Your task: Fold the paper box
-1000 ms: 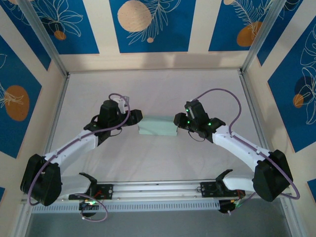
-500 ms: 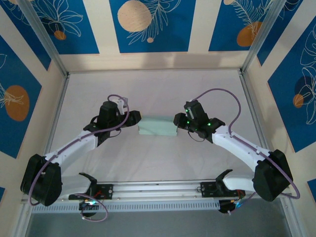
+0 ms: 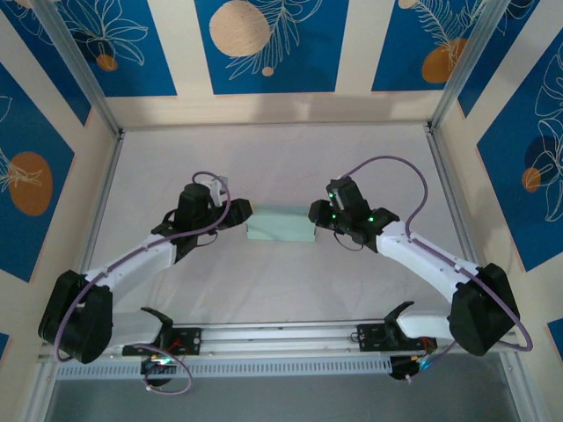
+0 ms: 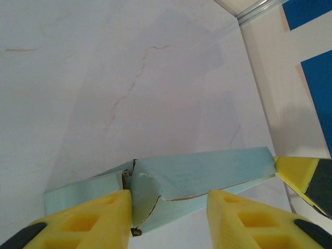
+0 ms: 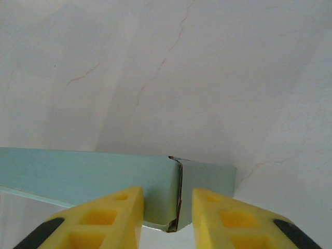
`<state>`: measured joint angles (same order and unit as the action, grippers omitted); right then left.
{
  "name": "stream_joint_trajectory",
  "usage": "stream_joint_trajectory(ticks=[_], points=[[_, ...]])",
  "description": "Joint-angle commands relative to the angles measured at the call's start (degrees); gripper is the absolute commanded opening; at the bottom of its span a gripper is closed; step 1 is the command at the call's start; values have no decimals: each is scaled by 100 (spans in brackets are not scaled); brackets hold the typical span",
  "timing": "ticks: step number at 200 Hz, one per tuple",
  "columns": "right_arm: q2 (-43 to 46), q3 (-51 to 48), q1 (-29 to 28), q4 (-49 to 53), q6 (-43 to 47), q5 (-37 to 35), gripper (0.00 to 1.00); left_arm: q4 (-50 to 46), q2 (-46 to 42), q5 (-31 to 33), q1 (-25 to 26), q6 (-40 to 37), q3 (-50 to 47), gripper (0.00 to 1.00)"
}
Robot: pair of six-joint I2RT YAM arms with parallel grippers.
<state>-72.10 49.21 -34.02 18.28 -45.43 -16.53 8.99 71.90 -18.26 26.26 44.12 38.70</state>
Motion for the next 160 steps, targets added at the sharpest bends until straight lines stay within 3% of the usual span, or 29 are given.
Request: stream_joint_trajectory(ticks=[1,160], points=[[-146,16,-43,447,43,8,32,284,61,-248,10,163,-38,41],[-327,157,-439,569,439,-488,27,44,174,-86,279,-136,170,36]])
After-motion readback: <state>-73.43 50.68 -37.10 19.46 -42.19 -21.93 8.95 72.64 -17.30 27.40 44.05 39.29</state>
